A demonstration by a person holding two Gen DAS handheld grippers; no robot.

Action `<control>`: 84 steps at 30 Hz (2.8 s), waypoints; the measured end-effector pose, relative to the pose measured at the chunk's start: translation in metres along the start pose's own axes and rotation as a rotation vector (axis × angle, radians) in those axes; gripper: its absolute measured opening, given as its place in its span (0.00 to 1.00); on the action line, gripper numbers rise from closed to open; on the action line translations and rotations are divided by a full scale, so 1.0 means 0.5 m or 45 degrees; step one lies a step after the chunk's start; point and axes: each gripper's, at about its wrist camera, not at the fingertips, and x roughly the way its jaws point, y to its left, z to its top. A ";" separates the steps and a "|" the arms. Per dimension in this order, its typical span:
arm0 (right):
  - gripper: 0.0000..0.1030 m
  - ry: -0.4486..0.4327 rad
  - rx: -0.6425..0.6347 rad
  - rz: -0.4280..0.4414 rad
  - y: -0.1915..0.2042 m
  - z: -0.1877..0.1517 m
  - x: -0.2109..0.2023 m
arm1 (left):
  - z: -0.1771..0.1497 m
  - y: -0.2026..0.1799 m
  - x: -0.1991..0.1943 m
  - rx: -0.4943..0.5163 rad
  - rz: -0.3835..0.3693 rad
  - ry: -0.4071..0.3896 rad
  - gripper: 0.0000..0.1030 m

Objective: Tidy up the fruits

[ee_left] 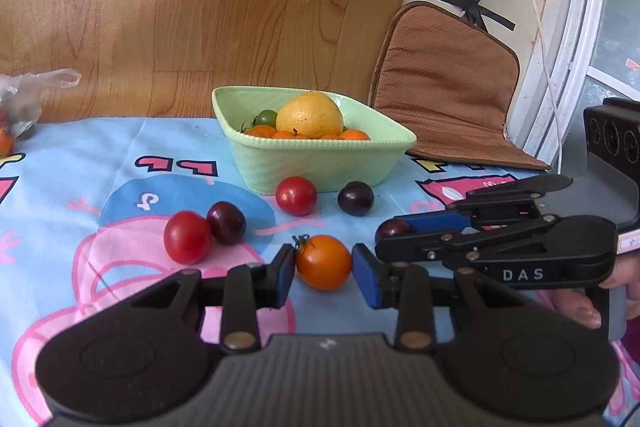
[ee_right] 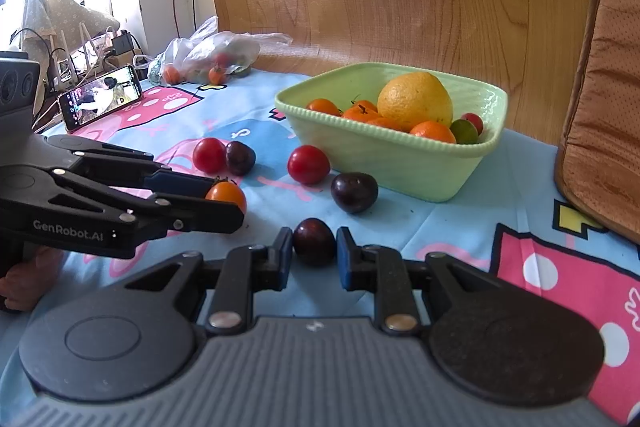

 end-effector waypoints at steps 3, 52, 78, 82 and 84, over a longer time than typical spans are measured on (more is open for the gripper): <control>0.25 -0.003 -0.007 0.002 0.001 0.001 -0.001 | 0.000 0.001 0.001 0.002 -0.003 0.001 0.31; 0.26 -0.004 -0.012 0.005 -0.001 0.000 -0.002 | 0.004 0.005 0.004 -0.002 -0.008 0.008 0.31; 0.25 -0.032 0.003 0.003 -0.009 0.002 -0.008 | 0.001 0.007 0.000 -0.009 -0.008 -0.007 0.31; 0.25 -0.075 0.020 0.004 -0.011 0.003 -0.014 | 0.004 0.016 -0.012 -0.038 -0.022 -0.048 0.31; 0.25 -0.102 0.007 -0.011 -0.005 0.007 -0.019 | 0.007 0.024 -0.016 -0.070 -0.037 -0.058 0.31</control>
